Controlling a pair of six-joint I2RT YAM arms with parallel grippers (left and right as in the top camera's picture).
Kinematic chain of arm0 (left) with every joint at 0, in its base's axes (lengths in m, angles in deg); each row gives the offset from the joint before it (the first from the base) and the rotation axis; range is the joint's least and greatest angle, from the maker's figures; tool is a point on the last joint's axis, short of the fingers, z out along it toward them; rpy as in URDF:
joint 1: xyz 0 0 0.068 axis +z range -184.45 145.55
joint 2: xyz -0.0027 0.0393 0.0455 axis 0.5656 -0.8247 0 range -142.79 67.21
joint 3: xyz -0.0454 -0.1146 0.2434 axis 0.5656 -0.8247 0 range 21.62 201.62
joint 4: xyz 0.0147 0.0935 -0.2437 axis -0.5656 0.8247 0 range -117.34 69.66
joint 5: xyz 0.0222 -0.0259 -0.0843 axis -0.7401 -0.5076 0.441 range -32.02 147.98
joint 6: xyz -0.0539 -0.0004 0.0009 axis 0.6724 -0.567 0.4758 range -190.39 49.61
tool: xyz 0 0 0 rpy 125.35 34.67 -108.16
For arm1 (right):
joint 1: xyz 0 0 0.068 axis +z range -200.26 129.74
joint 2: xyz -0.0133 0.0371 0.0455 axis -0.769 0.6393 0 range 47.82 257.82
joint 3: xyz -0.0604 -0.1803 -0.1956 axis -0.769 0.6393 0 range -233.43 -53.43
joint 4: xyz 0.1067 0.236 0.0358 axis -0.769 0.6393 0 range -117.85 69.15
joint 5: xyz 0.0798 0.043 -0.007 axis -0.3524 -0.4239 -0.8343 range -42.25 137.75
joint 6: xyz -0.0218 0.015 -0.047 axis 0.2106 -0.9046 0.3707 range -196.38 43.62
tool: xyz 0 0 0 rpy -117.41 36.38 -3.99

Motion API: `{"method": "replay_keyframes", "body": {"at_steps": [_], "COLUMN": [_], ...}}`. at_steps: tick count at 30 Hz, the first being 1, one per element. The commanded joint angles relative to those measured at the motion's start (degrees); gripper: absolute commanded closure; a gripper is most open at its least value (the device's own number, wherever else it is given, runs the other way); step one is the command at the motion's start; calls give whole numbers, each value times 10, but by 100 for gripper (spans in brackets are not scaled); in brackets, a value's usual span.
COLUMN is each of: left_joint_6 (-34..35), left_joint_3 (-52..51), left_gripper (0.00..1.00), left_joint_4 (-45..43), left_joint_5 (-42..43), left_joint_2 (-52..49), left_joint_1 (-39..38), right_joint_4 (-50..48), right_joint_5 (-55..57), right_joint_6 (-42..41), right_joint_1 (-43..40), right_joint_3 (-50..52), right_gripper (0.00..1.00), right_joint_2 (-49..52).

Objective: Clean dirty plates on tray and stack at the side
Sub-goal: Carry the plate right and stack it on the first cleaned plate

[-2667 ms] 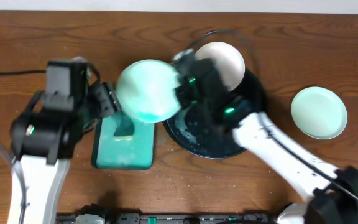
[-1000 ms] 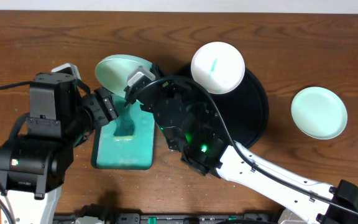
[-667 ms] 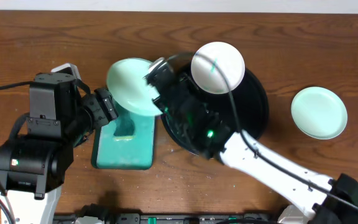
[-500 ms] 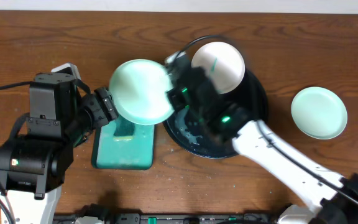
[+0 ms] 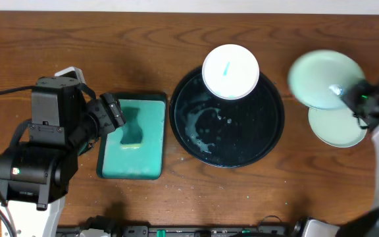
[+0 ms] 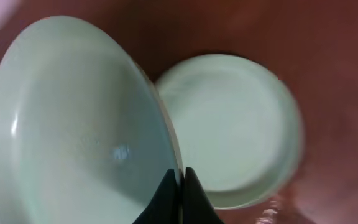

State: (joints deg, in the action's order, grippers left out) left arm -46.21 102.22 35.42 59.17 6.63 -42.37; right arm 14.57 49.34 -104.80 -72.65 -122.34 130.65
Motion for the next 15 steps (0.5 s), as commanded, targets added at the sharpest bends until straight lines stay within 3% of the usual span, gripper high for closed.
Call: {"method": "replay_keyframes", "body": {"at_steps": [1,6,8,9,11,15], "left_joint_6": [1,1,1,1,1,1], "left_joint_3": [9,9,9,9,9,9], "left_gripper": [17,17,17,17,17,17], "left_joint_4": [0,0,0,0,0,0], "left_joint_5": [-1,-1,-1,-1,-1,-1], "left_joint_2": [0,0,0,0,0,0], "left_joint_1": [1,2,1,1,1,1], "right_joint_4": [21,47,52,52,40,-50], "right_joint_5": [16,9,4,-5,-33,-273], "right_joint_6": [-18,-17,-17,-17,-10,130], "right_joint_1": [-86,-129,-128,-126,-121,-71], "right_joint_3": [0,0,0,0,0,0], "right_gripper": [99,98,87,73,58,55], "right_joint_2": [63,140,153,155,152,124]}}
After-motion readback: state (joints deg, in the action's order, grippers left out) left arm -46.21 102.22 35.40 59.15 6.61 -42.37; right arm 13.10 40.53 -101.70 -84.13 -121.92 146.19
